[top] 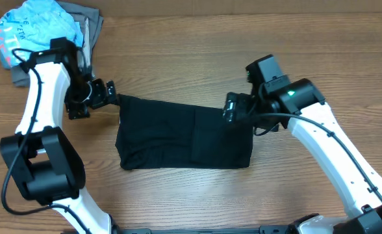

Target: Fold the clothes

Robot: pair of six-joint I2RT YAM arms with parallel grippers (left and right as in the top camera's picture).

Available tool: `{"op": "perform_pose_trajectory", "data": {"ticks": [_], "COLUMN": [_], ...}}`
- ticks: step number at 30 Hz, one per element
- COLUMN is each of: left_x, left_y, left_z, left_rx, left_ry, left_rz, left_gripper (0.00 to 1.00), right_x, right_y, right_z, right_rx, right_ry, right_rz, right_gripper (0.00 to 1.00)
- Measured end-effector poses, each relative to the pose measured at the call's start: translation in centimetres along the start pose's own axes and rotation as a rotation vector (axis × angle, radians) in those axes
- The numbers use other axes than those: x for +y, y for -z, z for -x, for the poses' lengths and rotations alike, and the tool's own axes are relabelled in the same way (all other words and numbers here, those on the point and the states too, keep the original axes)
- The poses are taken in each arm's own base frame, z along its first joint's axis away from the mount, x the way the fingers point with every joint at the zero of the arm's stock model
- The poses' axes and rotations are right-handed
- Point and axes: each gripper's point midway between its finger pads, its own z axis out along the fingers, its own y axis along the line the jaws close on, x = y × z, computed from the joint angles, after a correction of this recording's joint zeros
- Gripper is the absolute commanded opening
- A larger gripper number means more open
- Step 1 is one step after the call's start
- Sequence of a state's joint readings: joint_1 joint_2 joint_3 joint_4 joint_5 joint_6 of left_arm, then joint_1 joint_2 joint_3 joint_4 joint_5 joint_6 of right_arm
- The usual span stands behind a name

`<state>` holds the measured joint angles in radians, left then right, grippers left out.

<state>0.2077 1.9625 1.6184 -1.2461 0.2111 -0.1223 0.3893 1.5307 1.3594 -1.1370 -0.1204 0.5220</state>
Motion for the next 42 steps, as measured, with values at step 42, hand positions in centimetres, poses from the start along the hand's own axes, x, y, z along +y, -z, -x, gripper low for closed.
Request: {"op": "perform_pose_trajectory", "data": {"ticks": [42], "left_x": [-3.2], "left_y": [-8.4], "left_z": [-5.0], "left_rx": [0.246], "left_ry": [-0.222], "left_rz": [-0.237], "left_gripper": [0.86], "right_x": [-1.9], "right_y": [0.2], "right_z": [1.6], "right_rx": [-0.059], "right_ry": [0.019], "right_rz": [-0.068], "right_gripper": [1.00]}}
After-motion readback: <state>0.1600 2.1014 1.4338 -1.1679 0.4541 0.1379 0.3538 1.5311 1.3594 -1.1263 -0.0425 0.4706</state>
